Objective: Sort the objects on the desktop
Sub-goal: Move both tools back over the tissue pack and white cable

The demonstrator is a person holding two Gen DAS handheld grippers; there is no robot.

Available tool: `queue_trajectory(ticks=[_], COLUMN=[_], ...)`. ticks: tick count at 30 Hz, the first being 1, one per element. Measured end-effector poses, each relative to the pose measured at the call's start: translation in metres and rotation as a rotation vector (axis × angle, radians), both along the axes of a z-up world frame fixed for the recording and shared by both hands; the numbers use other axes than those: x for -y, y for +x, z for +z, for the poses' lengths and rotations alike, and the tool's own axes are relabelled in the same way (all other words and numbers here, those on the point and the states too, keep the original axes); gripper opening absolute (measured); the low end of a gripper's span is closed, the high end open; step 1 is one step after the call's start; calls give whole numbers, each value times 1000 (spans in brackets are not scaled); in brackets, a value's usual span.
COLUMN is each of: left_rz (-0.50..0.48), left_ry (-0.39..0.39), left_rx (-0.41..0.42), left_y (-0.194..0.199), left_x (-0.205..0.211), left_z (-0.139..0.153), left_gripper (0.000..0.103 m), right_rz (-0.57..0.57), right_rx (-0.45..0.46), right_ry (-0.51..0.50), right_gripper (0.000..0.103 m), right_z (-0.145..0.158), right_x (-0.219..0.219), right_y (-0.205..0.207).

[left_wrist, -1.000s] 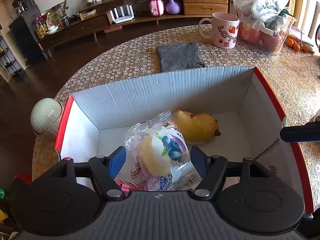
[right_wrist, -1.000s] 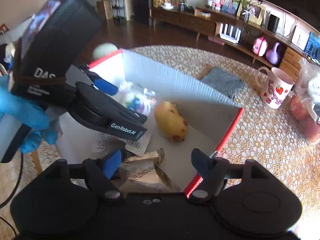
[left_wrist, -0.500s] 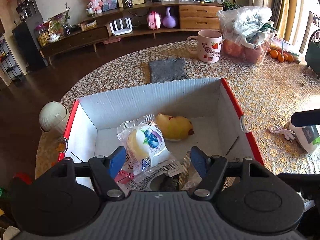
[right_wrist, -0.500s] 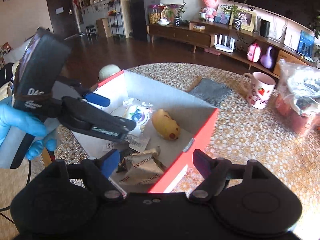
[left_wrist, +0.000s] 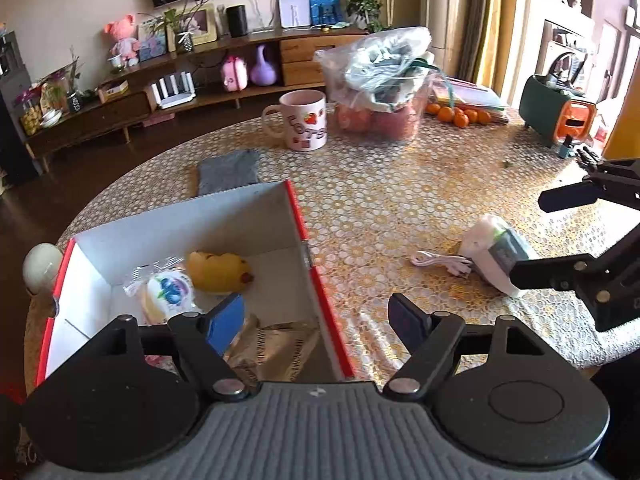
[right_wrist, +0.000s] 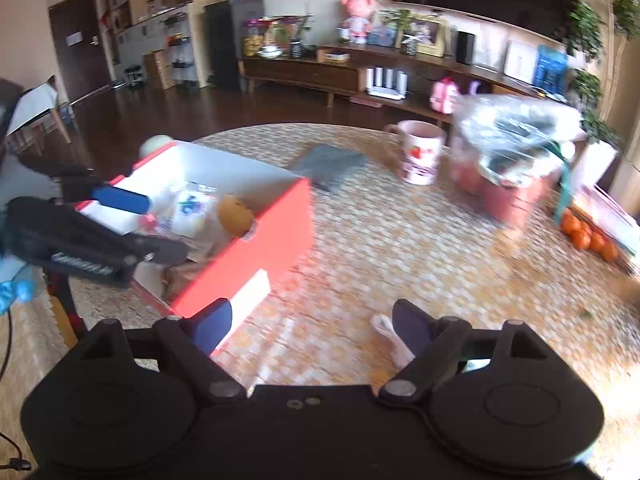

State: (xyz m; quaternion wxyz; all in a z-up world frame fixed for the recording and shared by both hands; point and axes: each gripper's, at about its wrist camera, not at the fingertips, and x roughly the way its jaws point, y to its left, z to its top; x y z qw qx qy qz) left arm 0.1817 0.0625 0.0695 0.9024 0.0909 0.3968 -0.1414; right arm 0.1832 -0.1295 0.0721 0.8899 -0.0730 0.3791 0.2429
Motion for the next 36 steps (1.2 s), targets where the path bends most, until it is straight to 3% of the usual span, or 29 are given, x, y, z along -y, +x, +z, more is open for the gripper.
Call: queue_trajectory(ticks=[10, 16, 36], left_rz=[-96, -105, -128], left_ry=[-40, -52, -65], left_rx=[-15, -29, -88], left_y=[-8, 3, 63], left_x=[70, 94, 139], left_z=[-13, -31, -99], left_gripper=[85, 103, 103], right_rz=[-125, -150, -144], right_rx=[-26, -28, -110], right_ry=[-23, -26, -84], right_gripper=[90, 93, 93], right_z=[-22, -35, -89], right_x=[77, 102, 123], right_y=[-8, -11, 24])
